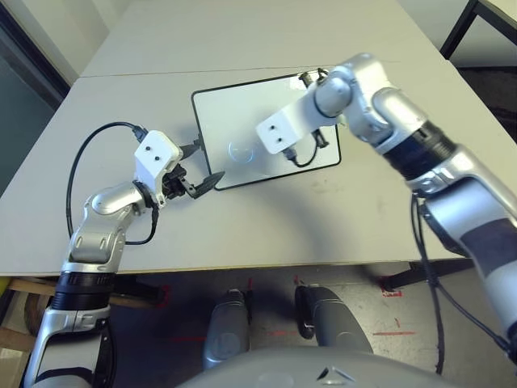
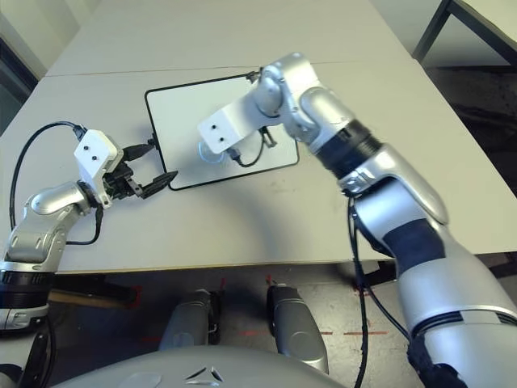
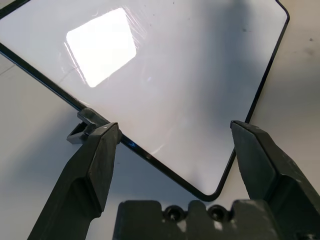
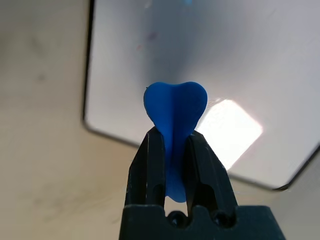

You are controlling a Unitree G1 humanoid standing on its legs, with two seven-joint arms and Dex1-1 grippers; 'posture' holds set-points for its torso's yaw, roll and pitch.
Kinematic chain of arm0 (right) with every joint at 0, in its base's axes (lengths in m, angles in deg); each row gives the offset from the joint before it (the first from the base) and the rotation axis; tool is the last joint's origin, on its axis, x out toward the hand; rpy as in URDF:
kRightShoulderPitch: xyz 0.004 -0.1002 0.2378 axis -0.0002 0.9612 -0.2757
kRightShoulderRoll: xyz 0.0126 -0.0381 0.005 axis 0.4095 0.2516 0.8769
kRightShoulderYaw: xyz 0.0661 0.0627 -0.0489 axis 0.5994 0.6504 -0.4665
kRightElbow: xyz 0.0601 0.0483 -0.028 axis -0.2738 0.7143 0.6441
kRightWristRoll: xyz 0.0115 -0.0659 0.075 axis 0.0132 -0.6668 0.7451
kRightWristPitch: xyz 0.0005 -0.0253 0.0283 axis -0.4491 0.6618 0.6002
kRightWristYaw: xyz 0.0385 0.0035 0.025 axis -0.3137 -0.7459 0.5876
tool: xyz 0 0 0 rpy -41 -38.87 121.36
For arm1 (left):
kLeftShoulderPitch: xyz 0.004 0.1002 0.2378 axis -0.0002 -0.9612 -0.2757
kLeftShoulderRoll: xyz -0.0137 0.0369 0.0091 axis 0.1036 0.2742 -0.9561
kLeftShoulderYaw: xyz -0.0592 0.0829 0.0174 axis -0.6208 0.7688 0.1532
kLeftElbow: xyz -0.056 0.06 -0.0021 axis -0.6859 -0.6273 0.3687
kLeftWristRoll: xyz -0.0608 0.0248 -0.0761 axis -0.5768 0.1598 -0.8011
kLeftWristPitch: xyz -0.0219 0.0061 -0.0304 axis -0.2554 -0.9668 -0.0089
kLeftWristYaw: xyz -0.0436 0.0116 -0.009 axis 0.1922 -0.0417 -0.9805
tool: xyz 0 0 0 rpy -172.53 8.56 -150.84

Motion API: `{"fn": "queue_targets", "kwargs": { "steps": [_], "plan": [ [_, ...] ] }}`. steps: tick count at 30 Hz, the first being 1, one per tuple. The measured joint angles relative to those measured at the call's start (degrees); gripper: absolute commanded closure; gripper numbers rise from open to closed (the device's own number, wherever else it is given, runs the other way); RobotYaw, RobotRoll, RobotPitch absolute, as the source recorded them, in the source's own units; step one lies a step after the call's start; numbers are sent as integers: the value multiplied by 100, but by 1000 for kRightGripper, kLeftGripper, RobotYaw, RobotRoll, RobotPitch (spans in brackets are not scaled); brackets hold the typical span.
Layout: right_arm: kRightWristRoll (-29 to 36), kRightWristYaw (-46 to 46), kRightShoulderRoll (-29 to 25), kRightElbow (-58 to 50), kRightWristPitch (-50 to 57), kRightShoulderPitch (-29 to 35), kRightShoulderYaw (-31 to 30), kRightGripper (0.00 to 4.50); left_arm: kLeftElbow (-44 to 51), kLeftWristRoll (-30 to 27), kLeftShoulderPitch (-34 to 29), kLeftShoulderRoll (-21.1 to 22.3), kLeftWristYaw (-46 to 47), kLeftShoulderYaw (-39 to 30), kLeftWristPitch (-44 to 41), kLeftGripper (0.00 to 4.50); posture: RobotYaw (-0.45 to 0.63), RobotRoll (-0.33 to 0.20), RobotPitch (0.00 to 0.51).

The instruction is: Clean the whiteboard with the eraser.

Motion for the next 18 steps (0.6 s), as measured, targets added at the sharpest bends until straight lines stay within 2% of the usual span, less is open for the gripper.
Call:
{"fn": "queue_targets", "kwargs": {
  "steps": [4, 10, 15, 18],
  "plan": [
    [188, 442, -406, -5, 874, 364, 282, 4189, -43, 5, 22, -3, -7, 2, 40, 0, -79, 0, 102],
    [453, 50, -148, 1358, 2028, 426, 586, 4189, -254, 14, 186, -7, -57, 28, 136, 0, -81, 0, 100],
    [906, -756, 464, 3265, 3079, -73, 1014, 4189, -306, 19, 269, -11, -75, 93, 178, 0, -77, 0, 103],
    [1150, -1440, 498, 4185, 3319, -486, 1359, 4189, -312, 19, 260, -6, -78, 102, 183, 0, -74, 0, 105]
  ]
}}
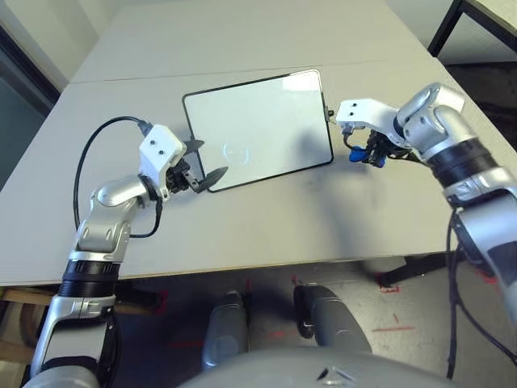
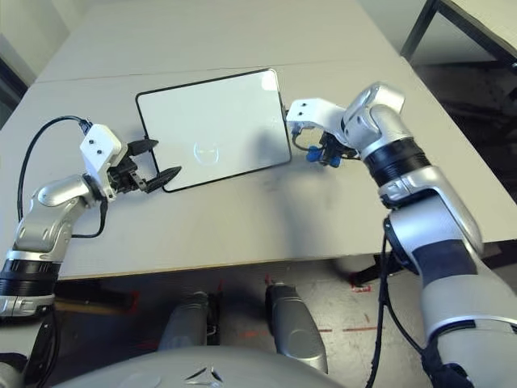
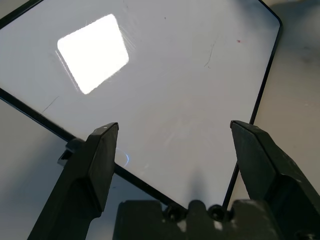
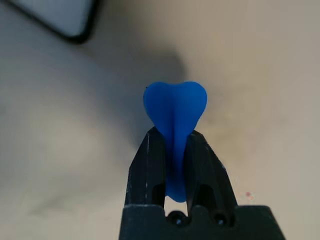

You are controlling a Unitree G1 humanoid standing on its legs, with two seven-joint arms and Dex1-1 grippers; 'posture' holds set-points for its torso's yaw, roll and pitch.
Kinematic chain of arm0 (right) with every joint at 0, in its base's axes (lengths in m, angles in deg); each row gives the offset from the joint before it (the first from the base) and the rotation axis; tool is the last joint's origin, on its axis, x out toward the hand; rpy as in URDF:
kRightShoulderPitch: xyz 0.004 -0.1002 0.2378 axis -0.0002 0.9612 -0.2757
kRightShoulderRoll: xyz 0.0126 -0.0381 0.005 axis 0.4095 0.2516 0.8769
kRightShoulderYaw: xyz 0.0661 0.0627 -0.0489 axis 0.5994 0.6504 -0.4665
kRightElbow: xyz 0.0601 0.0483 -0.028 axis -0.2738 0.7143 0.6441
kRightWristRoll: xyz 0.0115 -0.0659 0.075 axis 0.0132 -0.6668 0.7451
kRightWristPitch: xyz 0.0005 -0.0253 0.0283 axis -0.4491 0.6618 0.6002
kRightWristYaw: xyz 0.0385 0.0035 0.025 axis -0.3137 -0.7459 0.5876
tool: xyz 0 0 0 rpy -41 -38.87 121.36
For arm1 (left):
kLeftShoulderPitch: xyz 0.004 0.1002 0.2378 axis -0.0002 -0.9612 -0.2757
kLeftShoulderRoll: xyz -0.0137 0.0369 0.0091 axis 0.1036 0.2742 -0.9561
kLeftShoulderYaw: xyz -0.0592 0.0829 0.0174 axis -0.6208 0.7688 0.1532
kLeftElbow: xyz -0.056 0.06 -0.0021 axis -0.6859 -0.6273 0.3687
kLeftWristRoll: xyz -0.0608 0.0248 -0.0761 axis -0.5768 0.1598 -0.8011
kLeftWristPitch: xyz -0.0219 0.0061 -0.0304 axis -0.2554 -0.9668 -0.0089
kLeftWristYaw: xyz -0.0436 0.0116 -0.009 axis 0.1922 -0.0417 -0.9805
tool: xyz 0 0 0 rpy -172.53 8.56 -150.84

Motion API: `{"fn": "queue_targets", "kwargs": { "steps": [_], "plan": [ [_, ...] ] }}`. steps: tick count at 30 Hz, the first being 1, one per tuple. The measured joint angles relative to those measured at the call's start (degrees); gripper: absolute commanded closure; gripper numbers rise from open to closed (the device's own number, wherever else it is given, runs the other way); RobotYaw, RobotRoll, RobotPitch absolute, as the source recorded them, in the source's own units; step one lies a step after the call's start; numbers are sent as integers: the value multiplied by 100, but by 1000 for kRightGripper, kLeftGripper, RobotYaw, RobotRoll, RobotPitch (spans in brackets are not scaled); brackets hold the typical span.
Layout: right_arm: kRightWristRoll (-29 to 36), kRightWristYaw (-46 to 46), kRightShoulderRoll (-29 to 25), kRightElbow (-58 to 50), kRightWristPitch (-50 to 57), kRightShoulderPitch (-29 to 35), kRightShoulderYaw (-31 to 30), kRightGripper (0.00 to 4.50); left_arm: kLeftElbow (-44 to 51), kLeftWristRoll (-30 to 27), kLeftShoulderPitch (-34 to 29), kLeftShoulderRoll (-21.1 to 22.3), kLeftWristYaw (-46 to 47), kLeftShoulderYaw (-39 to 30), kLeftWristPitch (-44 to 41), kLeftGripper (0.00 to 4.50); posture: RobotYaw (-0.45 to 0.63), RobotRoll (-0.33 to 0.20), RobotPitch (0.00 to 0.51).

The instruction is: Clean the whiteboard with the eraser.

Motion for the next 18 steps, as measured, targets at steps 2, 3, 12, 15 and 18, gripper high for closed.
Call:
{"fn": "queue_targets", "kwargs": {
  "steps": [2, 3, 12, 15, 18],
  "plan": [
    [194, -465, 2, 500, 57, -199, 231, 4189, 0, 0, -20, 3, 0, 0, 0, 0, -75, 0, 109],
    [271, -662, -1, 698, 69, -246, 323, 4189, 0, 0, -35, 4, 0, 0, 0, 0, -76, 0, 109],
    [735, -1483, -29, 1542, 379, -348, 721, 4189, 1, 0, -49, 15, -36, 0, 0, 0, -84, 0, 113],
    [920, -1640, -16, 1612, 567, -360, 869, 4189, 1, 0, -48, 32, -39, 0, -2, 0, -82, 0, 114],
    [1084, -1735, -4, 1621, 703, -375, 969, 4189, 1, 0, -48, 44, -41, 0, -5, 0, -80, 0, 114]
  ]
}}
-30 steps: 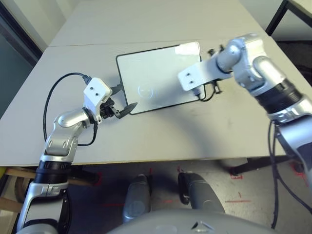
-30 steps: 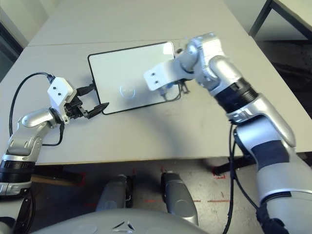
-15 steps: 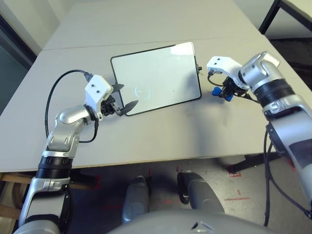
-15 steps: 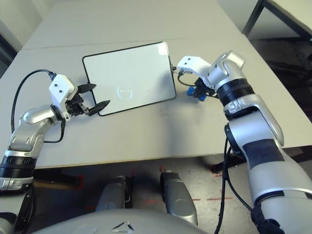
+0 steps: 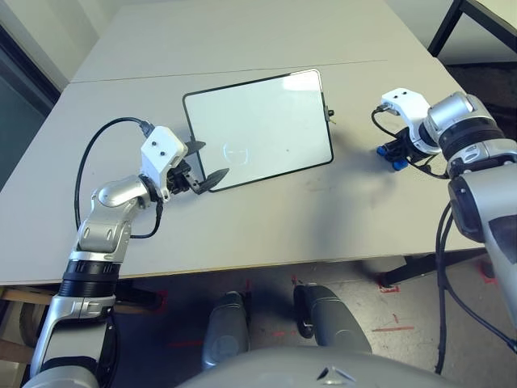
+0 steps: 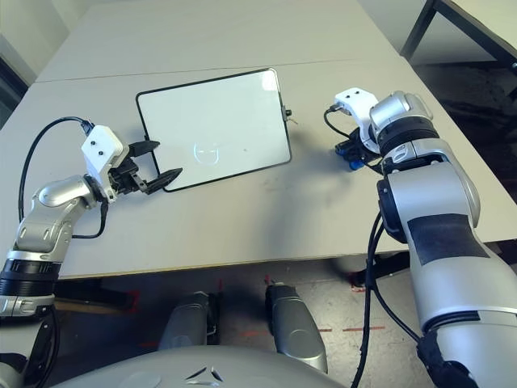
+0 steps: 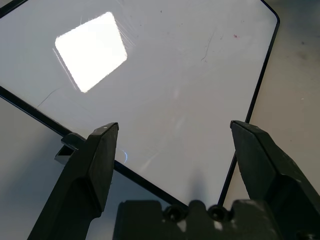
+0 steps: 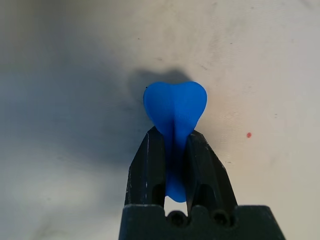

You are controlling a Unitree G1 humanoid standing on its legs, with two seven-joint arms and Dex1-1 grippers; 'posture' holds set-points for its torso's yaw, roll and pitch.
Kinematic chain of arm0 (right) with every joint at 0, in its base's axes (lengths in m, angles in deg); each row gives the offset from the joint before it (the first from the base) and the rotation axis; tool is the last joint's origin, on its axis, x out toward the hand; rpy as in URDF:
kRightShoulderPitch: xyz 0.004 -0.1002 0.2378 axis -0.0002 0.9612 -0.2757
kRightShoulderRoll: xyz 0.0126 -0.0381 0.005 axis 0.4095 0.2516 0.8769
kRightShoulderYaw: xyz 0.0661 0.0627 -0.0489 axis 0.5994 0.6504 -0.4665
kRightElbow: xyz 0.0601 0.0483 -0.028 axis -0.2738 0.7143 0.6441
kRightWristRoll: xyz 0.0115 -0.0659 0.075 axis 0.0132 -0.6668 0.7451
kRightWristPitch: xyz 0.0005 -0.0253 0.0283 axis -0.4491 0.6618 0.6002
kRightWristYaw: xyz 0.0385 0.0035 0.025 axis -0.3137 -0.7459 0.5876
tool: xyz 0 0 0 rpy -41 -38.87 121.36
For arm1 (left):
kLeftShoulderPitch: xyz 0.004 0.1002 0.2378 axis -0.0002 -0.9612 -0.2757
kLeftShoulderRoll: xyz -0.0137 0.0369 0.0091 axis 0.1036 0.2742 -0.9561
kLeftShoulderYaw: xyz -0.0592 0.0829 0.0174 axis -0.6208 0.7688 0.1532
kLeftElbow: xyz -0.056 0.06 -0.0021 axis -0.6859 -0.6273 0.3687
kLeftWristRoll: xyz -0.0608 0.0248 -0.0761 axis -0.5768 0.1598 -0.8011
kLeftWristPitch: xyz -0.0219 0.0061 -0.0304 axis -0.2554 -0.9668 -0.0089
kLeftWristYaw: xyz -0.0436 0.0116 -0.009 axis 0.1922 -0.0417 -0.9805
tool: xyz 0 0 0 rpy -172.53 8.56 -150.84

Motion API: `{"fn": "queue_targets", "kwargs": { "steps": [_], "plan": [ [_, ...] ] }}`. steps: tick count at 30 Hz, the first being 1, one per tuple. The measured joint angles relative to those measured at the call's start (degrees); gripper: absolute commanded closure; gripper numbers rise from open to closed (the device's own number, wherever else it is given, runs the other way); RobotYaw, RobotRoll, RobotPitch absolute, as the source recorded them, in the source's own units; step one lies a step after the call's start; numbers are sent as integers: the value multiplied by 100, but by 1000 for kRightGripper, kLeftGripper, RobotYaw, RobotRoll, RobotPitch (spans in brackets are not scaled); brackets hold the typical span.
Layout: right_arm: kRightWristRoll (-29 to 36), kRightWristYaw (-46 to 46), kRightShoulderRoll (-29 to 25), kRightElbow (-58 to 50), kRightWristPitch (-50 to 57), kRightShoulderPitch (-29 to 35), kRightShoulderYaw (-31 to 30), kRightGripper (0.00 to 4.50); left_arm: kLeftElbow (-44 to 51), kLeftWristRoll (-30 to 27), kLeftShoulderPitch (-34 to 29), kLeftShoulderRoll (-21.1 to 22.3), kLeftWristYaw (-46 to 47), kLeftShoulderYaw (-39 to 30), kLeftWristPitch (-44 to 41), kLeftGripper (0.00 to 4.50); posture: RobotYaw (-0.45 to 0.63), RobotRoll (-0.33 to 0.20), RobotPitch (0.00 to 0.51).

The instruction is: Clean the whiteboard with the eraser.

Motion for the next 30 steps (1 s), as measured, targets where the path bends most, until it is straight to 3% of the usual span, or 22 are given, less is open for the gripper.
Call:
{"fn": "queue_targets", "kwargs": {
  "steps": [12, 23, 30],
  "plan": [
    [415, -244, 20, 6, 367, -44, 228, 4189, 21, 0, 2, 46, -56, 0, -54, 0, -79, 0, 109],
    [832, -341, 77, -98, 113, -35, 558, 125, 88, -27, -15, 233, -121, -58, -109, 0, -56, 0, 88],
    [1500, -289, -295, -1127, -186, 255, 1184, 7, 366, -632, -35, 280, -91, -875, -506, 0, -46, 0, 72]
  ]
}}
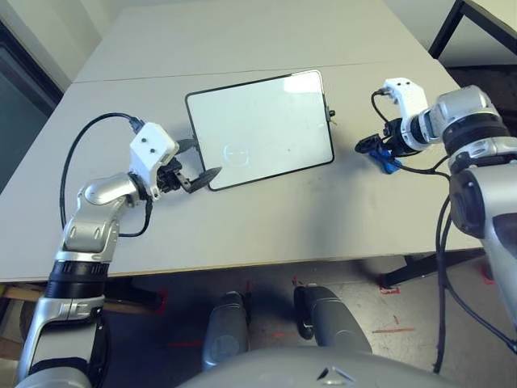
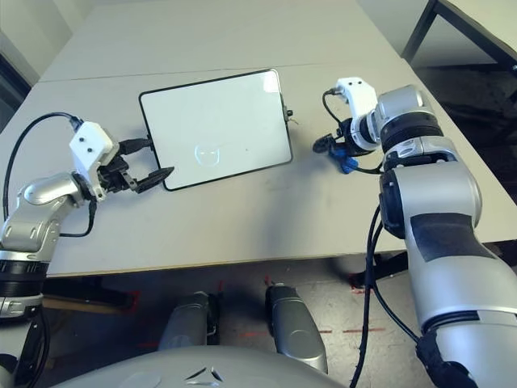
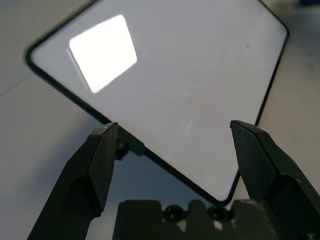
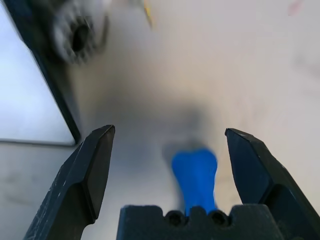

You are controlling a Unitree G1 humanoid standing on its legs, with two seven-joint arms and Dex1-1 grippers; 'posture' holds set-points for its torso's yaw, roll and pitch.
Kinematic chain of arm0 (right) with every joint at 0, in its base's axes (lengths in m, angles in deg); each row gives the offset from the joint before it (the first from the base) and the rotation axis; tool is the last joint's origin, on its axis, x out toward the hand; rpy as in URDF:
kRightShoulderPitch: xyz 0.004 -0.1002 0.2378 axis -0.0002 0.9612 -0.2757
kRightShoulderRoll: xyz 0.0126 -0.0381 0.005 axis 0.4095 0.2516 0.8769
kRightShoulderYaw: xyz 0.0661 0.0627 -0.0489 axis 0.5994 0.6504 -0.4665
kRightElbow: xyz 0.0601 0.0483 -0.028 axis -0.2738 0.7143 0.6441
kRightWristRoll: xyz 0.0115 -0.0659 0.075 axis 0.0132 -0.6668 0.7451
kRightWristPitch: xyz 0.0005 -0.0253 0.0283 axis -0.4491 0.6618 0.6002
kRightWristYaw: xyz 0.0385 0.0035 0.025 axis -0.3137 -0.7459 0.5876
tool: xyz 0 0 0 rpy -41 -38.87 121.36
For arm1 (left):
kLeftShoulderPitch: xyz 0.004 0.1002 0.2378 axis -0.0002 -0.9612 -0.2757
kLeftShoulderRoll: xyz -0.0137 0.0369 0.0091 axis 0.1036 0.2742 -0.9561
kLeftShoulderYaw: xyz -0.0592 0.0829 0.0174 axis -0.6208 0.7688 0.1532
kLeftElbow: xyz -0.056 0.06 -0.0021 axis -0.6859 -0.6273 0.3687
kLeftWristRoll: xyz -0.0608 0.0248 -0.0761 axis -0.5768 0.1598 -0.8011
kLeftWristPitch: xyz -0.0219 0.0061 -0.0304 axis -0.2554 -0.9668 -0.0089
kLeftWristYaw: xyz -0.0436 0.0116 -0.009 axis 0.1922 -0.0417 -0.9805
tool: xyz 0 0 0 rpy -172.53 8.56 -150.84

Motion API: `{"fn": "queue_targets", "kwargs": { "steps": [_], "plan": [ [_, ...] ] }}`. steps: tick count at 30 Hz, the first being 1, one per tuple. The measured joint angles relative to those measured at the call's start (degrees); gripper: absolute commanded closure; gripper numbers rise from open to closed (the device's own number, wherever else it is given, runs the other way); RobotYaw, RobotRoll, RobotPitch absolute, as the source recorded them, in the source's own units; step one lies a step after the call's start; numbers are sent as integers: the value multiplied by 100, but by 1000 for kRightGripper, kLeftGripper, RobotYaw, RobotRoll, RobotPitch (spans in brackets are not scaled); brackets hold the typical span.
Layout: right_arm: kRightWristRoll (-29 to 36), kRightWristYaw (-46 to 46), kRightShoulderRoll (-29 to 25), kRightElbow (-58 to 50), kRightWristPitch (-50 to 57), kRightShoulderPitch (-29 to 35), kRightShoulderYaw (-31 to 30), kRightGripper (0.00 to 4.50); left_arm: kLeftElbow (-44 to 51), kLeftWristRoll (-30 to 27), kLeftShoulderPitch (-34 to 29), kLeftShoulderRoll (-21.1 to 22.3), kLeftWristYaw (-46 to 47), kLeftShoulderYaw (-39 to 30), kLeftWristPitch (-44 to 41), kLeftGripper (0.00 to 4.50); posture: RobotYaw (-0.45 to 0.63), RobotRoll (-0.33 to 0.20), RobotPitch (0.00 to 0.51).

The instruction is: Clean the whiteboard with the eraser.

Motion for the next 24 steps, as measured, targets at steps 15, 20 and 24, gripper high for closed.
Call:
{"fn": "queue_targets", "kwargs": {
  "steps": [15, 20, 24],
  "plan": [
    [1712, -684, 182, -1945, -2475, 2333, 2006, 7, -1411, -315, 773, -194, 1757, -1428, -61, 0, -66, 0, 112],
    [1853, -862, 336, -1947, -3440, 2869, 2141, 7, -2092, -255, 931, -197, 2064, -1497, 84, 0, -74, 0, 111],
    [1854, -944, 345, -1941, -4105, 3050, 2137, 7, -2651, -198, 1062, -202, 2279, -1530, 316, 0, -87, 0, 109]
  ]
}}
